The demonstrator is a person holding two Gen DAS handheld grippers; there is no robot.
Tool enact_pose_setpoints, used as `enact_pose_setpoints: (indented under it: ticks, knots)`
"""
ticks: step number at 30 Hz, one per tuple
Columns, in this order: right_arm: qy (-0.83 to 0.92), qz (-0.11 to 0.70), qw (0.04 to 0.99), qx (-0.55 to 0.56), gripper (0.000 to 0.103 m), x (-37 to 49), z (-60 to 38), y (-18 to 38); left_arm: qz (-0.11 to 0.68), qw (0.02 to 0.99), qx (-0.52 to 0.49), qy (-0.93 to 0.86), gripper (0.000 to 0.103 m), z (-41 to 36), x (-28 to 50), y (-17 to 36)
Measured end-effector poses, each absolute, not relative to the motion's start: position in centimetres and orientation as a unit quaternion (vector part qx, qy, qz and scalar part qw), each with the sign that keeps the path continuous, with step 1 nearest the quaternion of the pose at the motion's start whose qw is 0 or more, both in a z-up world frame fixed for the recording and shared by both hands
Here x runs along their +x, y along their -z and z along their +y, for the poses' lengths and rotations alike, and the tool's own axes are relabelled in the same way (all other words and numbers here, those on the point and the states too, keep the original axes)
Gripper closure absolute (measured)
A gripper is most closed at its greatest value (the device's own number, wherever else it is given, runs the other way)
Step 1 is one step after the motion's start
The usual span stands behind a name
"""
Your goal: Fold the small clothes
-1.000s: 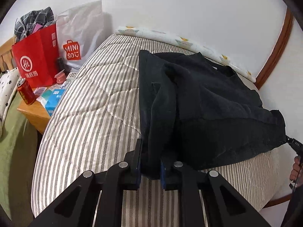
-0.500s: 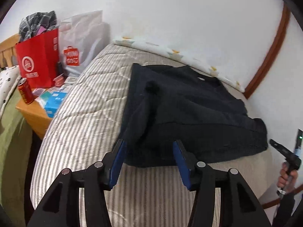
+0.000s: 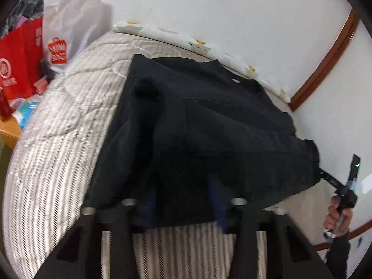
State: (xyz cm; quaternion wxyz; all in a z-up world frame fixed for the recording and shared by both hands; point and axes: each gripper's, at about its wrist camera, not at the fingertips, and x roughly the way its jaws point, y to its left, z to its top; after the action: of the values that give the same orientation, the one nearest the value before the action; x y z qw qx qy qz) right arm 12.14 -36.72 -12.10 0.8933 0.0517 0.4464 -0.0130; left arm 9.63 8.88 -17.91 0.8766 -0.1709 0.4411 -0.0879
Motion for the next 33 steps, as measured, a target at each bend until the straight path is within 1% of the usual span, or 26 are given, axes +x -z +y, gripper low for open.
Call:
enact_pose_setpoints:
  ticks: [2, 5, 10, 19, 25, 30, 33]
  knots:
    - [0.013, 0.438, 0.898, 0.036, 0.097, 12.2, -36.4, 11.6, 0.437, 0.881, -0.162, 0.088, 0.092, 8.7, 9.7, 17.5]
    - [-0.010, 0.413, 0.909, 0.055, 0.098, 12.2, -36.8, 10.2, 0.421, 0.891, -0.145, 0.092, 0.094, 8.5, 9.8, 16.3]
    - [-0.024, 0.389, 0.915, 0.103, 0.098, 13.9, -37.9, 8.5, 0.394, 0.903, -0.146, 0.084, 0.096, 8.9, 11.3, 14.5]
    - [-0.023, 0.366, 0.922, 0.126, 0.098, 18.9, -37.9, 7.3, 0.382, 0.905, -0.180, 0.058, 0.096, 9.8, 16.5, 13.4]
    - [-0.021, 0.377, 0.917, 0.132, 0.098, 22.9, -37.7, 8.5, 0.406, 0.896, -0.175, 0.041, 0.096, 9.8, 20.0, 14.5]
    - [-0.007, 0.408, 0.903, 0.135, 0.098, 26.0, -37.5, 11.1, 0.426, 0.889, -0.165, 0.033, 0.096, 9.7, 21.7, 15.8]
    - [0.008, 0.424, 0.895, 0.137, 0.096, 27.0, -37.7, 12.6, 0.430, 0.888, -0.161, 0.033, 0.094, 9.6, 22.1, 16.1]
